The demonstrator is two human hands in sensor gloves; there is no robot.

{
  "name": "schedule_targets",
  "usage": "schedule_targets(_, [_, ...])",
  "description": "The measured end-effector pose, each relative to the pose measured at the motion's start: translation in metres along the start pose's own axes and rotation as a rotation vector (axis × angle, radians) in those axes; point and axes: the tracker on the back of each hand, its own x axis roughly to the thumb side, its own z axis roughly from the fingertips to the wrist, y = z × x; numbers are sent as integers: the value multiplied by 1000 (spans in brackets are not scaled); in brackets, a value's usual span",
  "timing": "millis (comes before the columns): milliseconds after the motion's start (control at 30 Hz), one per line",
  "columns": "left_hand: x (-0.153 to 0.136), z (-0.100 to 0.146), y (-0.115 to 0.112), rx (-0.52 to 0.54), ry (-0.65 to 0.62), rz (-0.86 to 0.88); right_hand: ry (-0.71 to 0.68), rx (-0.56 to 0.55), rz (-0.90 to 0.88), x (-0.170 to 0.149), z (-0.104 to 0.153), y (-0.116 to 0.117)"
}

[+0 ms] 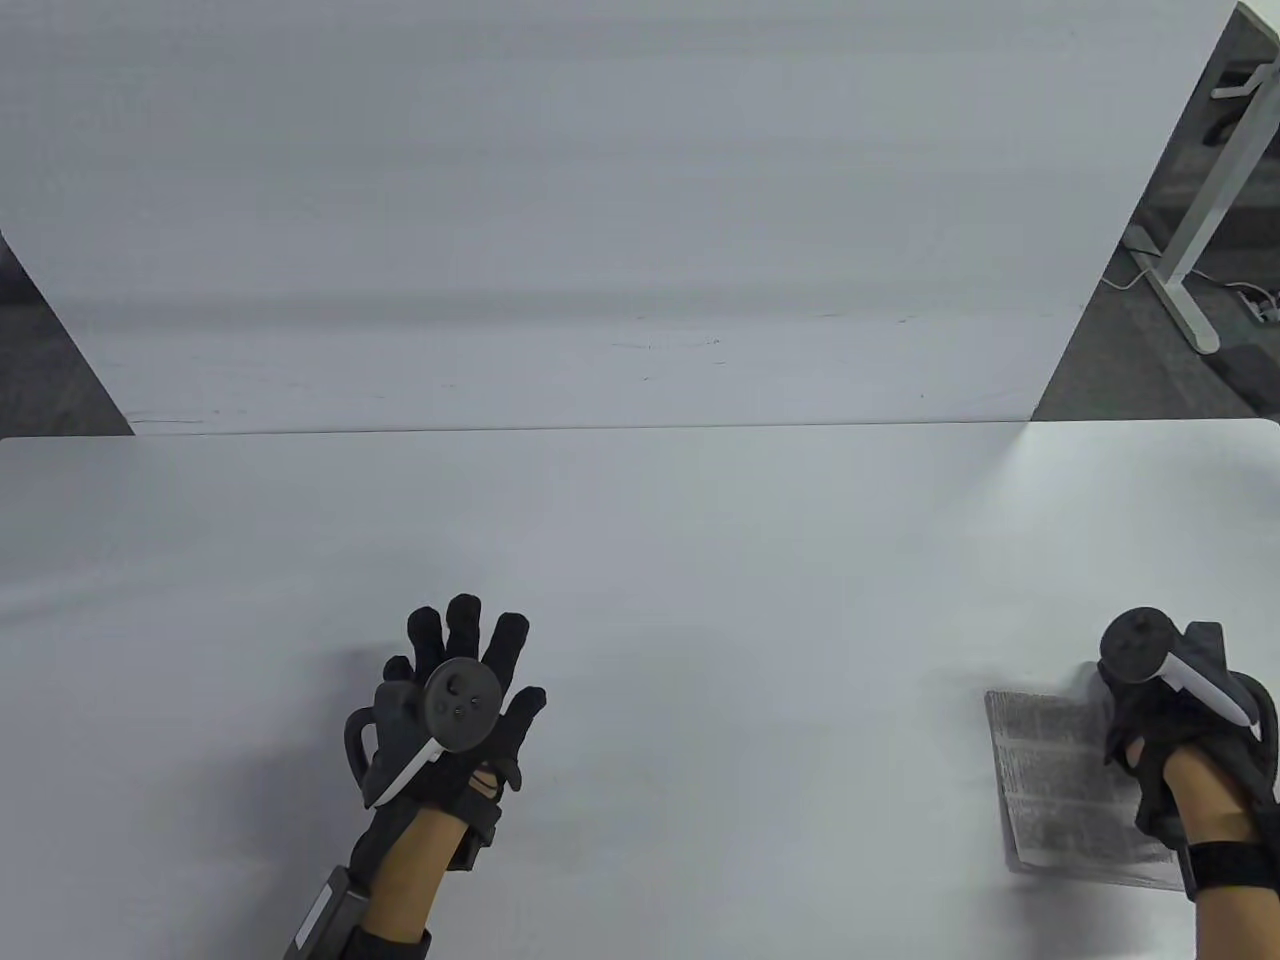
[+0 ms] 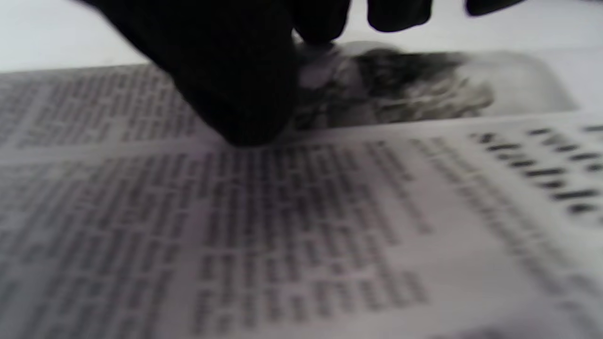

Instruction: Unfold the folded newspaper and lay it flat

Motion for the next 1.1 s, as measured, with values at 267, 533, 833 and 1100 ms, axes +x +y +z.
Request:
schedule_targets(267, [2, 0, -3, -14, -2, 0, 22, 45, 27, 4, 4, -1])
schedule_targets(533, [0, 1, 1, -4, -4, 48, -93, -193, -163, 29, 49, -54])
schedule_targets(833, [-2, 3, -4, -9, -13, 141, -235, -587, -883, 61, 112, -87])
schedule_targets(1100, [5, 4, -9, 9, -68, 335, -422, -429, -1659, 69, 92, -20])
